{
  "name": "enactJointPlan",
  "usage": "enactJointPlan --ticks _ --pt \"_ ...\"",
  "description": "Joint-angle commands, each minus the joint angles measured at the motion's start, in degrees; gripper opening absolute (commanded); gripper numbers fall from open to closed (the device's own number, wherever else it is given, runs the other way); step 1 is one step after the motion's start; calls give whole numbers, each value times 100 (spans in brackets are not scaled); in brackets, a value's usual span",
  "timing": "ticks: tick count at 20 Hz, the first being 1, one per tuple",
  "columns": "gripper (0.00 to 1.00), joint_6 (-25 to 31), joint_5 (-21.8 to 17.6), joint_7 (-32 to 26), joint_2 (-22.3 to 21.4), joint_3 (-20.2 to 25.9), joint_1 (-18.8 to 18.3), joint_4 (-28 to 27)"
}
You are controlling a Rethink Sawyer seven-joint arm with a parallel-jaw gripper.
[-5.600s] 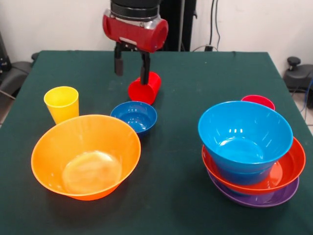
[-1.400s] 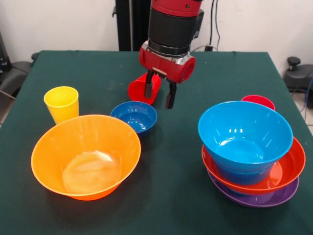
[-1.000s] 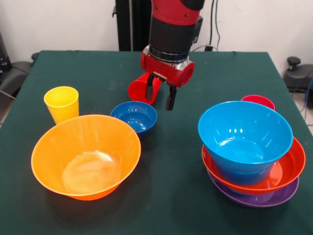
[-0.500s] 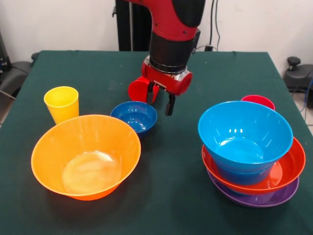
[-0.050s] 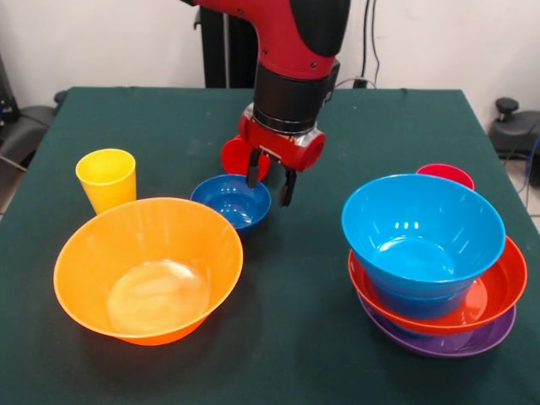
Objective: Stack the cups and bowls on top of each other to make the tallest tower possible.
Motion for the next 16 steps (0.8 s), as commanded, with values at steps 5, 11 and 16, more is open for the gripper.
enactJointPlan --ticks 5,11,16 --pt "100 -413 -42 570 484 412 -222 -511" --pt "100 -427 -72 518 583 467 -283 -577" --pt "100 -379 -58 511 632 496 -295 -654"
